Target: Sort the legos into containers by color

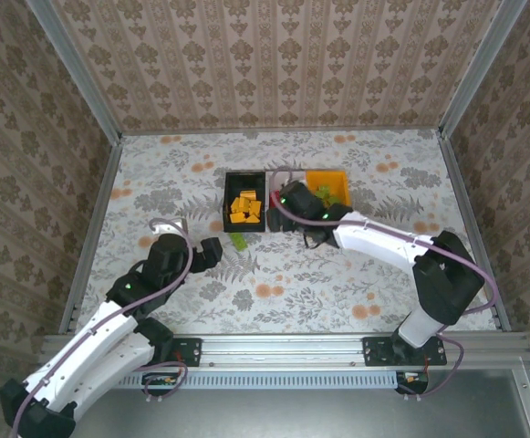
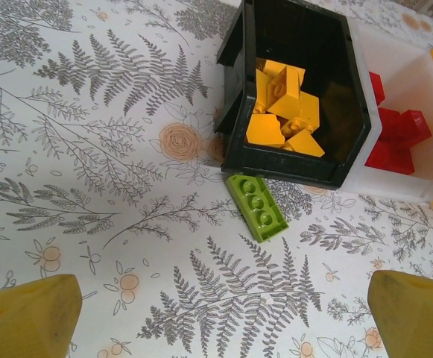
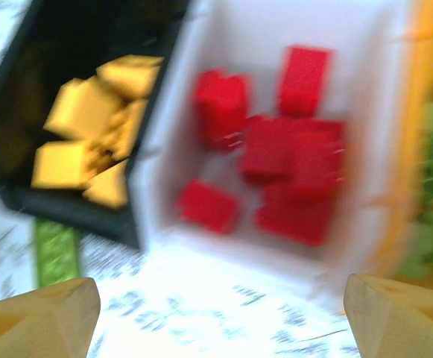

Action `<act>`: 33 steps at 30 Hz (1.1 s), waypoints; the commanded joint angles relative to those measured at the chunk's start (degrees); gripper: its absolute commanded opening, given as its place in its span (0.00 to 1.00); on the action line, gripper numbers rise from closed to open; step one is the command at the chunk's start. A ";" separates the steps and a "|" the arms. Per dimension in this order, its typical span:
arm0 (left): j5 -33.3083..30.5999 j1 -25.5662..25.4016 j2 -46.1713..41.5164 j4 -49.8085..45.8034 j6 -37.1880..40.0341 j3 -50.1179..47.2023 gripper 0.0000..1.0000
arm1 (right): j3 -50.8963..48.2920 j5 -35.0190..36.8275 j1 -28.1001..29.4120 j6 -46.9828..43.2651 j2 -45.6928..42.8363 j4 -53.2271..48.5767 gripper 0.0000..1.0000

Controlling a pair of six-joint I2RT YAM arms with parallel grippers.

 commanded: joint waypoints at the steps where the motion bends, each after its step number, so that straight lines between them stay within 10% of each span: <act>1: -1.62 0.59 -1.45 -1.91 -0.98 -0.49 1.00 | -1.98 -2.65 5.01 0.05 1.58 4.18 0.87; 22: -0.96 1.20 -1.42 -1.86 -1.88 -0.82 1.00 | 19.01 3.93 10.55 -6.61 29.33 2.39 0.74; 33: -1.20 1.46 -2.23 -2.44 -1.94 -1.15 1.00 | 21.80 8.05 11.74 -5.98 34.34 -4.41 0.46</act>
